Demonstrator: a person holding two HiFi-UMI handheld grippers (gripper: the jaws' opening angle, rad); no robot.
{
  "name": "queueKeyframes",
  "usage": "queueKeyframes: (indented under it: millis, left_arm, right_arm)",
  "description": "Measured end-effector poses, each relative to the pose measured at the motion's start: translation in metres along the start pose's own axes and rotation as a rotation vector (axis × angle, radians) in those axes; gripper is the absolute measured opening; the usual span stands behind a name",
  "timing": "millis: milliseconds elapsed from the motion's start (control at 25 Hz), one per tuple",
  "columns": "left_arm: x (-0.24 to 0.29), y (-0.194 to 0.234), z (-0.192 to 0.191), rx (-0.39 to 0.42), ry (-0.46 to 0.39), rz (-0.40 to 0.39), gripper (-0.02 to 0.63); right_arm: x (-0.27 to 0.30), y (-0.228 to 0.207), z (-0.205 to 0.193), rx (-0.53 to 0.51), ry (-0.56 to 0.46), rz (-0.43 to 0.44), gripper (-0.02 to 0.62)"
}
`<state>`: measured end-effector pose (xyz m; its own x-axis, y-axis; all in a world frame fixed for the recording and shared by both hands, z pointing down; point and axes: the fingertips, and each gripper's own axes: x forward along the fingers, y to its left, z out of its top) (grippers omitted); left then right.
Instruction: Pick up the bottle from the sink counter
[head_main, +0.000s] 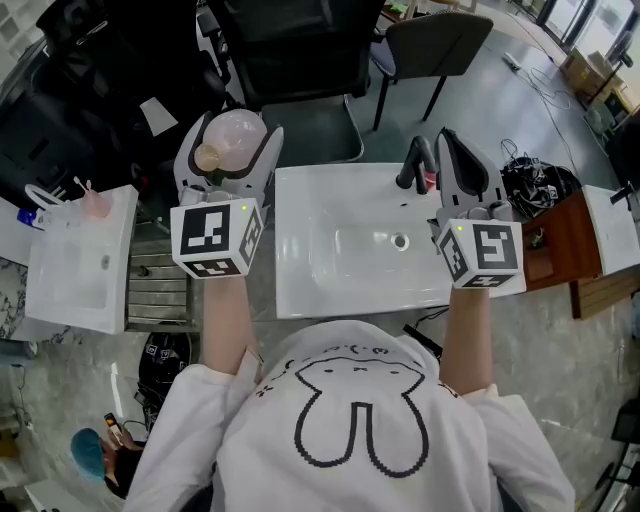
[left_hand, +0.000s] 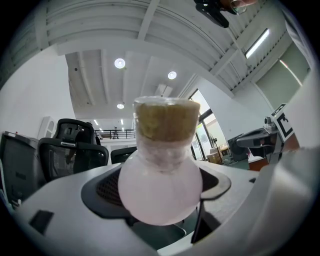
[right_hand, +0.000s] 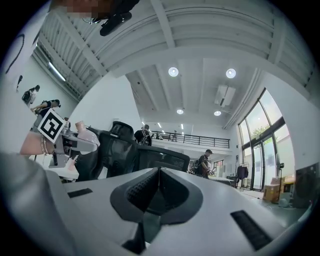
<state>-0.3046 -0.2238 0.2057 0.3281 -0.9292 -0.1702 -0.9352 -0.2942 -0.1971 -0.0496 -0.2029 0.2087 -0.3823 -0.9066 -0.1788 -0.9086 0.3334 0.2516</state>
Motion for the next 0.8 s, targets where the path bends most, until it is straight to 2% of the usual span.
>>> queueKeyframes:
  millis: [800]
  left_arm:
    - [0.0056, -0.0082, -0.0012, -0.015, 0.000, -0.016, 0.403]
  right_arm:
    - [-0.0019, 0.0036, 0.0024, 0.003, -0.013, 0.002, 0.029]
